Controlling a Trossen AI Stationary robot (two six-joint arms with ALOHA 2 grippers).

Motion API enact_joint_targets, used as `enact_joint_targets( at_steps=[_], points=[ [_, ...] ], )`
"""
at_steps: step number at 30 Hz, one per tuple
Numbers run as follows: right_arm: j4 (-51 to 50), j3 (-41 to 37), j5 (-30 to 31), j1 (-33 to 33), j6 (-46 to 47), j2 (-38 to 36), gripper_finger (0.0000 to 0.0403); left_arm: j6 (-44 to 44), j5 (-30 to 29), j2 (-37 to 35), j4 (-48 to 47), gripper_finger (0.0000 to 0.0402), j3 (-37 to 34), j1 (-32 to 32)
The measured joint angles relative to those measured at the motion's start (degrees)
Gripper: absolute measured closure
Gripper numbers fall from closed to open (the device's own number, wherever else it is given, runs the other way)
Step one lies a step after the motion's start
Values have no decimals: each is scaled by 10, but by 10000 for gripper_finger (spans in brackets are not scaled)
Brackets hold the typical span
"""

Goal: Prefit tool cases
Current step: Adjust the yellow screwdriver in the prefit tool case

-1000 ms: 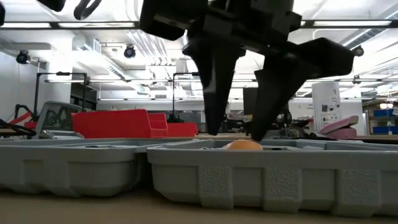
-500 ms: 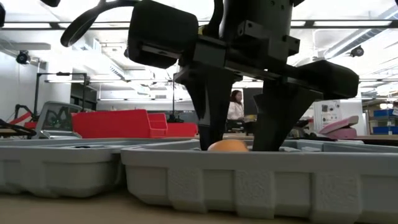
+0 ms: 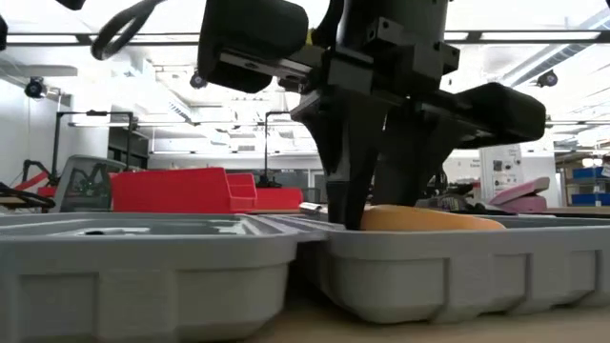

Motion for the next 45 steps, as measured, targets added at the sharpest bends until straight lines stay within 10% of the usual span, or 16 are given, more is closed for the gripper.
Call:
enact_joint_targets(
  at_steps=[45],
  points=[
    [-277, 106, 16, -8, -7, -2, 337, -4, 25, -11, -10, 364, 0, 0]
  ],
)
